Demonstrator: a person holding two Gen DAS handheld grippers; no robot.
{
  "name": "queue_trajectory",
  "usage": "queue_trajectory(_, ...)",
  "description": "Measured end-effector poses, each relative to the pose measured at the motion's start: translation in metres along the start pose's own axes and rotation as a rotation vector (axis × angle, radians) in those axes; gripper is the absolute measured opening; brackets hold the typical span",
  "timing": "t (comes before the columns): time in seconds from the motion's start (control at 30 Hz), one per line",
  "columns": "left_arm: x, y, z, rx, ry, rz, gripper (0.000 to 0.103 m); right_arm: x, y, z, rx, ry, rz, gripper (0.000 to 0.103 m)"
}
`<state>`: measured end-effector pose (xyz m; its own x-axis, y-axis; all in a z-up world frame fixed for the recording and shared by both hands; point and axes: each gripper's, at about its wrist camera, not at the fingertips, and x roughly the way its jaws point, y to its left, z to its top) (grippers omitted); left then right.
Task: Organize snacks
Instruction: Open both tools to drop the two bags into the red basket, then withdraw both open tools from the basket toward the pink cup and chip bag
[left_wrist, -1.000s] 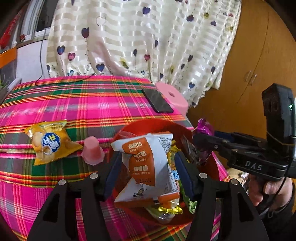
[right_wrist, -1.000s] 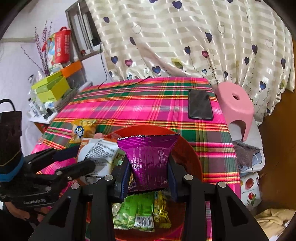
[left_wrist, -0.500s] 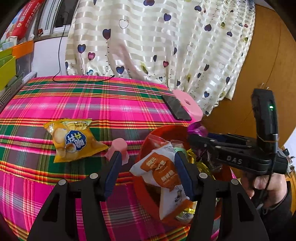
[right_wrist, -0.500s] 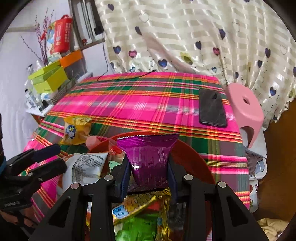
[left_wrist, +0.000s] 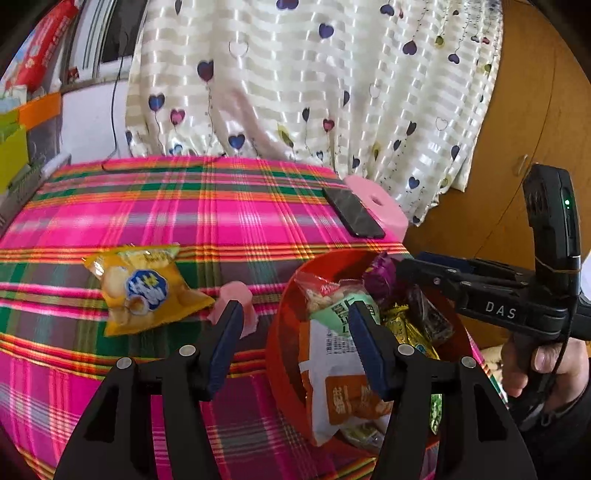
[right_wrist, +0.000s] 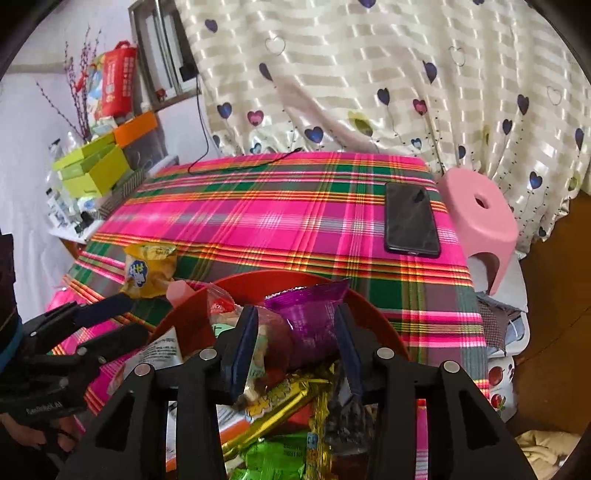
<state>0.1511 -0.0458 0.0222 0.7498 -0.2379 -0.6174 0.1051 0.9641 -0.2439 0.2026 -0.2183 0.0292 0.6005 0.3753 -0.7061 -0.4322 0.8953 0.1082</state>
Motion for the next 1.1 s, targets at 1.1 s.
queue_trajectory(1.1, -0.074, 0.043, -0.047, -0.103, 0.011, 0.091, 0.060, -0.065, 0.071, -0.048, -0.061, -0.029, 0.079, 0.041)
